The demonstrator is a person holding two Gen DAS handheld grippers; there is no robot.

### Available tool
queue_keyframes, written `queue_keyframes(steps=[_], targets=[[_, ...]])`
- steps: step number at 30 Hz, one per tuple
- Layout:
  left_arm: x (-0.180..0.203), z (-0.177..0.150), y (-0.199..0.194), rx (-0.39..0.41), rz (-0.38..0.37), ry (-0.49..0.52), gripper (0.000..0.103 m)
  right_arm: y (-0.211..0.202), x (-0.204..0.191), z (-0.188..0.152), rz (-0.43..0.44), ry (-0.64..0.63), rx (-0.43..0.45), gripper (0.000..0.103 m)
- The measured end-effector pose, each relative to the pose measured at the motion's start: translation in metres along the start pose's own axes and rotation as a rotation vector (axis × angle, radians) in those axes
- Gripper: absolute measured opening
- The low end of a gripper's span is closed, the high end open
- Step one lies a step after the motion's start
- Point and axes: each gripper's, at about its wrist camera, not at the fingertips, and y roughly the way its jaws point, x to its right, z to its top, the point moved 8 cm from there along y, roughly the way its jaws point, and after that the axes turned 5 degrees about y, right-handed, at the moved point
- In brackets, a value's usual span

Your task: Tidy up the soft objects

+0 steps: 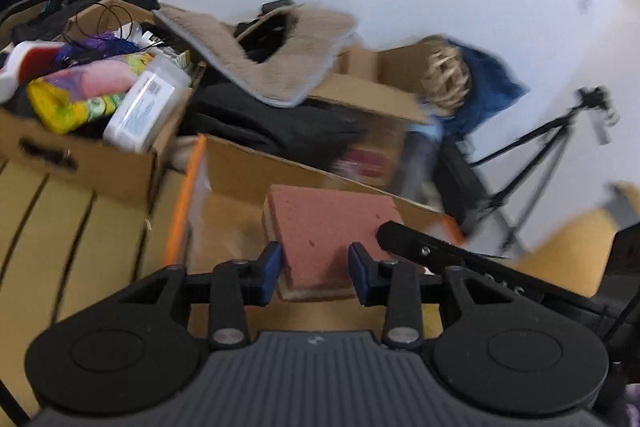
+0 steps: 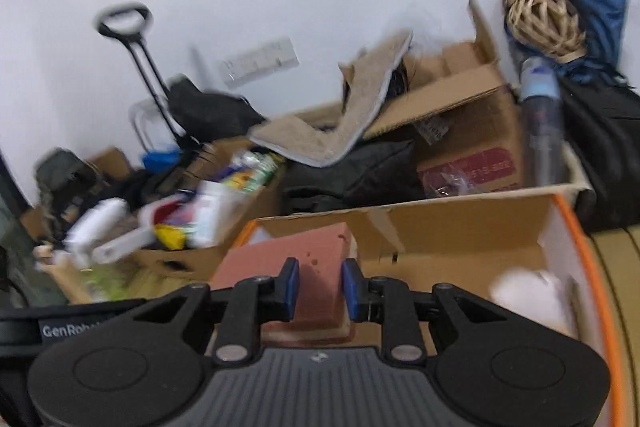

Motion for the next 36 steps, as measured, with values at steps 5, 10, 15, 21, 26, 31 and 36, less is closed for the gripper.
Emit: queue_keyframes(steps=[5, 10, 15, 21, 26, 31, 36], targets=[[-0.029, 0.012, 0.04, -0.01, 0.109, 0.051, 0.038, 0.086, 0.008, -0.014, -0.058, 0.038, -0.126, 0.025], [-0.019, 0.023, -0.006, 0.05, 0.081, 0.057, 0.043, 0.069, -0.001, -0.014, -0.061, 0.006, -0.101, 0.027], [0.016, 0.032, -0.103, 0.152, 0.084, 0.104, 0.053, -0.035, -0.028, 0.006, -0.03, -0.073, -0.03, 0.035], [0.055, -0.01, -0.228, 0.244, 0.094, 0.181, 0.077, -0.203, -0.044, -0.003, -0.001, -0.19, 0.058, 0.056], [0.064, -0.1, -0.316, 0.286, 0.078, 0.194, 0.082, -0.328, -0.022, -0.075, 0.035, -0.171, 0.134, 0.059], [0.068, -0.206, -0.382, 0.398, 0.172, 0.255, 0.092, -0.417, 0.0, -0.172, -0.024, -0.189, 0.244, 0.073], [0.075, -0.307, -0.422, 0.507, 0.328, 0.381, 0.098, -0.46, 0.002, -0.268, -0.107, -0.228, 0.31, 0.075]])
